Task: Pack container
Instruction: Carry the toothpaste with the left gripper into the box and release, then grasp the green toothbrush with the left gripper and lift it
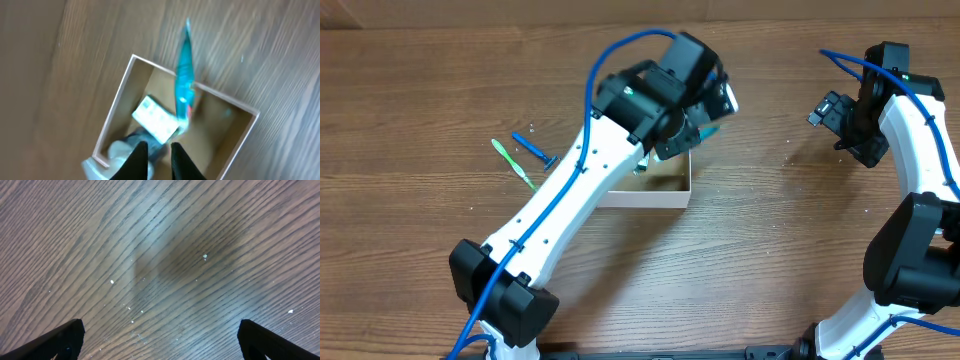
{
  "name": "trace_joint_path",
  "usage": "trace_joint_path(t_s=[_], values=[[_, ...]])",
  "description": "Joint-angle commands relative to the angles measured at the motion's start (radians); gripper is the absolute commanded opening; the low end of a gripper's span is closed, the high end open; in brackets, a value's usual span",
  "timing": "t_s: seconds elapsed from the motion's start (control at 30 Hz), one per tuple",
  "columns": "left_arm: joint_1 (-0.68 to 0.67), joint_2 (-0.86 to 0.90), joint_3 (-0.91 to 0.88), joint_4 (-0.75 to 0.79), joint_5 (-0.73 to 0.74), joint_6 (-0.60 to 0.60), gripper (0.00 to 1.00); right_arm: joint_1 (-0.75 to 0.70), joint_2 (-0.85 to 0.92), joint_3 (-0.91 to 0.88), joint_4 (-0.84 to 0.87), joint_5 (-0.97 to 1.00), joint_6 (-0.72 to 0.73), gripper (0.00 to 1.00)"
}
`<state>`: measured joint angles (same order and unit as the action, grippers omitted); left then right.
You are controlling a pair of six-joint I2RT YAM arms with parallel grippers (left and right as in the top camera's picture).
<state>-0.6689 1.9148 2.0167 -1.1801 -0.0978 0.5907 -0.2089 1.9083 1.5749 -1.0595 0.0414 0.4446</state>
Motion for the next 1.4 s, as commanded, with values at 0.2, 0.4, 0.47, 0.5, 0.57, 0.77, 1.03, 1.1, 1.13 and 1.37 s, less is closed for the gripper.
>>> trace_joint_path(t_s=[0.2, 0.4, 0.47, 0.5, 0.57, 0.77, 1.03, 1.1, 1.13, 1.37], values=[[0.082, 0.01, 0.016, -0.101, 0.007, 0.234, 0.19, 0.002, -0.001, 0.023, 0.004, 0.009, 0.0, 1.0], [0.087, 0.009, 0.016, -0.096, 0.021, 0.167, 0.37, 0.002, -0.001, 0.023, 0.004, 0.01, 0.0, 1.0], [0.087, 0.009, 0.016, -0.092, 0.021, 0.137, 0.39, 0.002, -0.001, 0.023, 0.004, 0.01, 0.0, 1.0], [0.088, 0.009, 0.016, -0.092, 0.02, 0.098, 0.39, 0.002, -0.001, 0.023, 0.004, 0.009, 0.0, 1.0], [0.098, 0.009, 0.016, -0.09, 0.006, 0.021, 0.4, 0.002, -0.001, 0.023, 0.004, 0.01, 0.0, 1.0], [0.301, 0.01, 0.016, -0.089, -0.003, -0.536, 0.9, 0.002, -0.001, 0.023, 0.004, 0.01, 0.0, 1.0], [0.708, 0.01, -0.043, -0.117, 0.352, -0.868, 1.0, 0.002, -0.001, 0.023, 0.004, 0.01, 0.0, 1.0], [0.761, 0.01, -0.145, -0.091, 0.358, -0.868, 1.0, 0.002, -0.001, 0.023, 0.004, 0.009, 0.0, 1.0], [0.774, 0.01, -0.203, -0.068, 0.359, -0.868, 1.0, 0.002, -0.001, 0.023, 0.004, 0.009, 0.0, 1.0], [0.785, 0.01, -0.56, 0.175, 0.243, -1.088, 1.0, 0.002, -0.001, 0.023, 0.004, 0.01, 0.0, 1.0]])
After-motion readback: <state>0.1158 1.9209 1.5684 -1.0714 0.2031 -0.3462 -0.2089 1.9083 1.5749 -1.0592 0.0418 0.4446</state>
